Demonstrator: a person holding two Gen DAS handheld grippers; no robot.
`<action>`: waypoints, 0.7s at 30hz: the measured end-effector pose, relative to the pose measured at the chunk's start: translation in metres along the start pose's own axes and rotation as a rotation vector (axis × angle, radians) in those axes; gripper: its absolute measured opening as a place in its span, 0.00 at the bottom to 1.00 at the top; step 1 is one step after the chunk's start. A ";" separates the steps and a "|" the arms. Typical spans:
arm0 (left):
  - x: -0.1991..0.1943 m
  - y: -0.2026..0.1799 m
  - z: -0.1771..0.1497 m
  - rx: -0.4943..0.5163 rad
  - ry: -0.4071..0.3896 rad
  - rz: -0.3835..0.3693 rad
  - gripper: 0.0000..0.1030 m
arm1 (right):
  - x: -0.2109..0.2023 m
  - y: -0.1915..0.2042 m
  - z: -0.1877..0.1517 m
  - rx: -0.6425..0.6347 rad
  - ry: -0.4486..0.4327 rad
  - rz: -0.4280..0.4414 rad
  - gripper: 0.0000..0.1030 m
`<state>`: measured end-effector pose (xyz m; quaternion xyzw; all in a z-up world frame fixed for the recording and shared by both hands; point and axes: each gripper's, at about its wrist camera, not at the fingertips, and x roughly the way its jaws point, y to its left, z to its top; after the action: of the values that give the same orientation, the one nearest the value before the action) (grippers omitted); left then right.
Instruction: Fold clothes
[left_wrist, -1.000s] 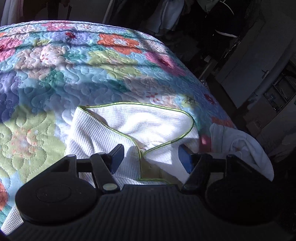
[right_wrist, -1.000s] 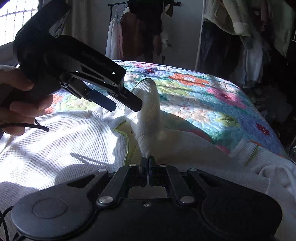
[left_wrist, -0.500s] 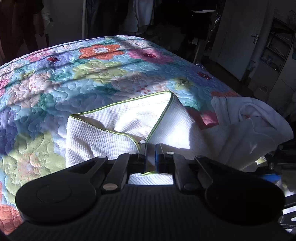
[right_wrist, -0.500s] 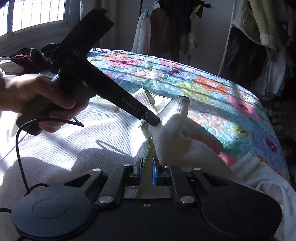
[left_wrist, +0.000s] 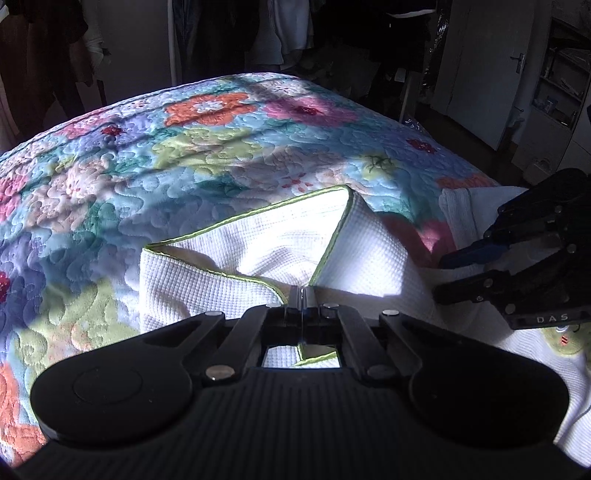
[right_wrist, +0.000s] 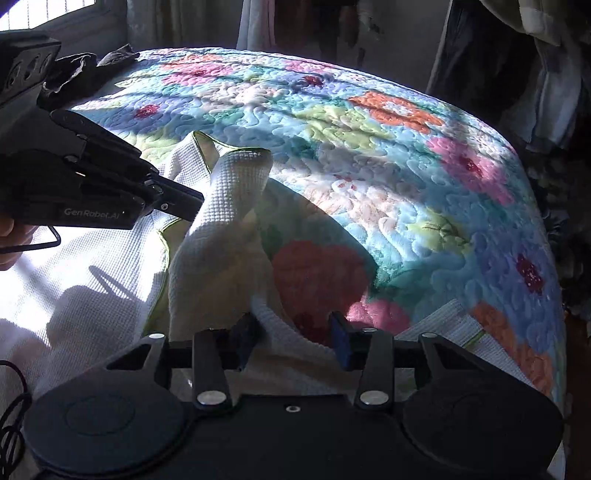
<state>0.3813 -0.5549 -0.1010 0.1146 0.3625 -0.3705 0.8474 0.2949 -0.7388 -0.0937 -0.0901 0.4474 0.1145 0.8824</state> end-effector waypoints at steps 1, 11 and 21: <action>0.001 0.003 0.002 -0.007 -0.001 0.001 0.00 | -0.001 0.000 0.002 -0.009 0.000 -0.025 0.02; 0.006 0.017 0.021 -0.065 -0.041 0.053 0.01 | -0.020 -0.039 0.062 0.115 -0.165 -0.287 0.03; -0.010 0.050 0.005 -0.024 -0.004 0.088 0.42 | 0.004 -0.045 0.059 0.221 -0.097 -0.448 0.46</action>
<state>0.4153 -0.5171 -0.0941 0.1198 0.3600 -0.3286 0.8649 0.3556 -0.7661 -0.0599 -0.0844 0.3833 -0.1293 0.9106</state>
